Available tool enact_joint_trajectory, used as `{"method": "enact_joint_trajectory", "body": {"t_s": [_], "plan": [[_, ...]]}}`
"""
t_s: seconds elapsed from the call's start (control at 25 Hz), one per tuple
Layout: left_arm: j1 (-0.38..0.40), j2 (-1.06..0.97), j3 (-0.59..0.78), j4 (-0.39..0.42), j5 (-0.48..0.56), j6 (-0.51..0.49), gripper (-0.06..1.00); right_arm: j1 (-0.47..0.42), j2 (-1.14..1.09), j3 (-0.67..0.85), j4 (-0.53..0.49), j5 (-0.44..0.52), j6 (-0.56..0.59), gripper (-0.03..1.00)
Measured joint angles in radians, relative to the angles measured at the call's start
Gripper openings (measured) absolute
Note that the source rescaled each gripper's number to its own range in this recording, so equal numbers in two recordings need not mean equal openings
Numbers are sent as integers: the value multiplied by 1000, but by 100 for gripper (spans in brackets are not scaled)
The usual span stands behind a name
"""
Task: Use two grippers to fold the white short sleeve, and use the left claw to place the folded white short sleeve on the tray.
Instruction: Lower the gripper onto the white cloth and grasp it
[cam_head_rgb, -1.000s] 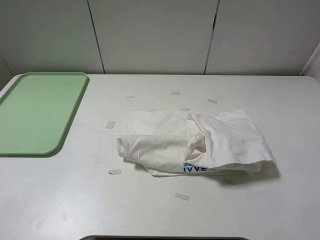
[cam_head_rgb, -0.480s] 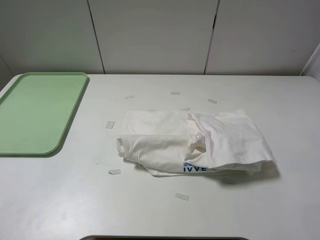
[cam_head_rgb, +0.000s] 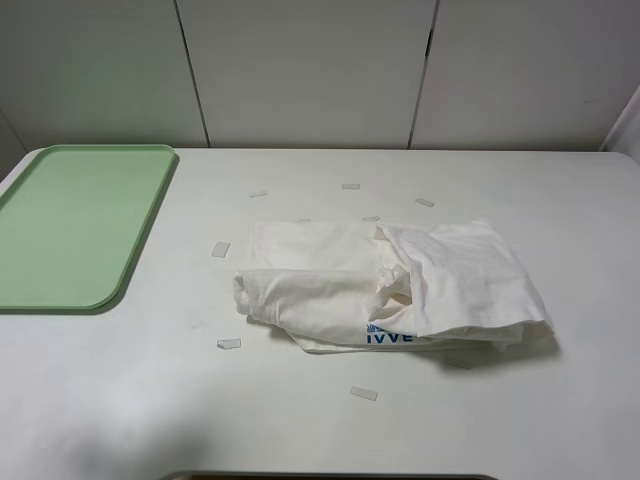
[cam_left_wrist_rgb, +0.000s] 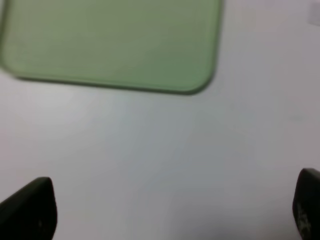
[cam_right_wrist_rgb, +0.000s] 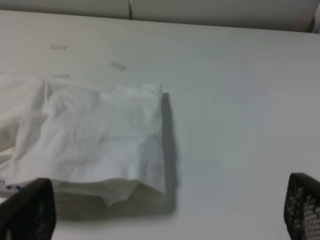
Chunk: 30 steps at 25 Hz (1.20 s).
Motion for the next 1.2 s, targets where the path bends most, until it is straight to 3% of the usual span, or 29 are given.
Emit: {"method": "enact_joint_trajectory", "body": {"t_s": [0.28, 0.32, 0.44, 0.6, 0.84, 1.2], "plan": [[-125, 225, 0, -111, -195, 34, 93, 0, 0, 0, 0, 0, 0, 100], [-171, 286, 0, -134, -246, 34, 93, 0, 0, 0, 0, 0, 0, 100], [-194, 313, 0, -141, -268, 34, 93, 0, 0, 0, 0, -1, 0, 100], [-331, 463, 0, -152, -387, -6, 93, 0, 0, 0, 0, -3, 0, 100], [-465, 659, 0, -154, -546, -85, 93, 0, 0, 0, -1, -3, 0, 100], [-588, 914, -1, -156, -769, -159, 92, 0, 0, 0, -3, -4, 0, 100]]}}
